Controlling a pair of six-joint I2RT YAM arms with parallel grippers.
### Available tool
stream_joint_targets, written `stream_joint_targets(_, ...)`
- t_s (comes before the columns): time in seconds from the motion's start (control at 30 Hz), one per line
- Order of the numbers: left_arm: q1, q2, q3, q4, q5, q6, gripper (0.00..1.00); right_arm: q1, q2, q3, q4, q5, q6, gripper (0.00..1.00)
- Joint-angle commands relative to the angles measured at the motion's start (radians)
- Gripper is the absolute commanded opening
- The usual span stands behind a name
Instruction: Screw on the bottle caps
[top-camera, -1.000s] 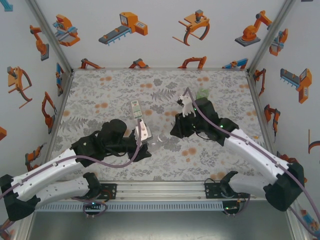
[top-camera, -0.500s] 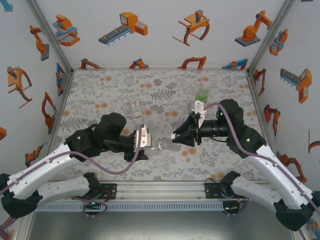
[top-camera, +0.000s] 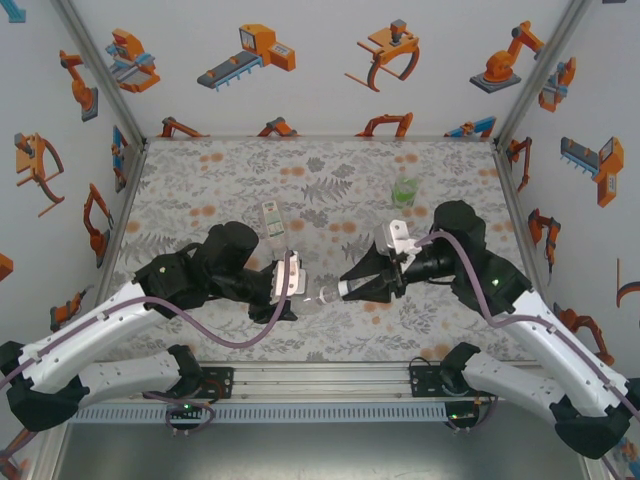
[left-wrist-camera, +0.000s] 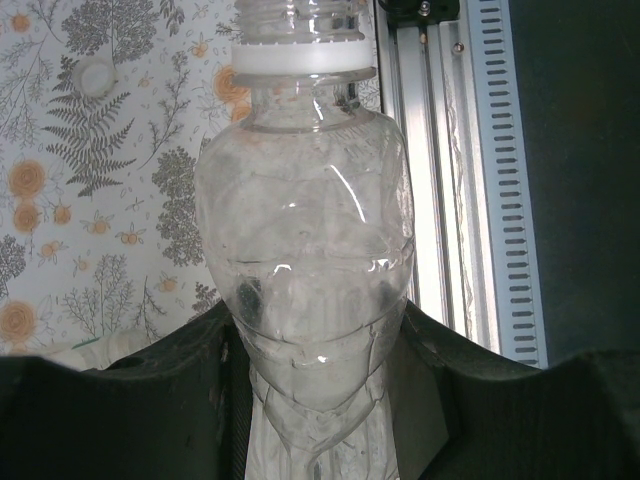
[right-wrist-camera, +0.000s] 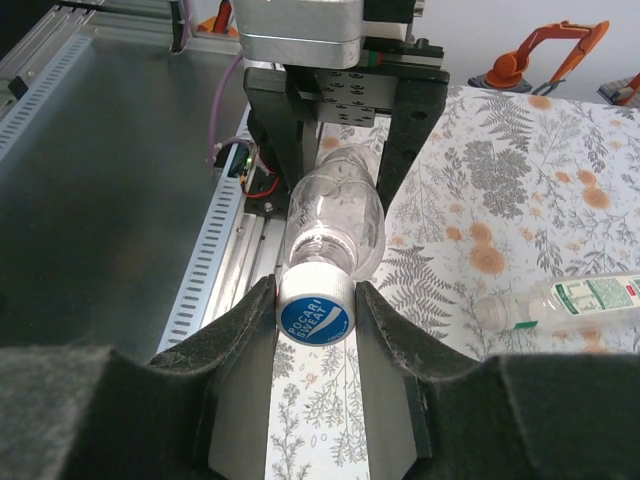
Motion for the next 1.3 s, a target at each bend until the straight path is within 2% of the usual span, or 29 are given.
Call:
stream_joint_targets(0.0,0.004,-0.002,0.034,0.003,0.014,-0.005,0.0,0.03,0.007,0.044,-0.054,0.057,-0.081,0.0)
stream_joint_targets(0.5,0.004,0.023,0.033,0.012,0.017,-0.017,0.0,0.113,0.04,0.035,-0.05,0.196,-0.105,0.0)
stream_joint_targets(0.7,0.004,0.036,0.036,0.018,0.016,-0.033,0.0,0.134,0.041,0.043,-0.086,0.207,-0.133,0.0)
stream_joint_targets(1.03,0.004,0.043,0.038,0.036,0.08,-0.057,0.0,0.169,0.045,0.045,-0.139,0.246,-0.19,0.0)
stream_joint_targets(1.27,0.005,0.048,0.037,0.044,0.155,-0.063,0.0,0.186,0.04,0.042,-0.154,0.191,-0.254,0.0)
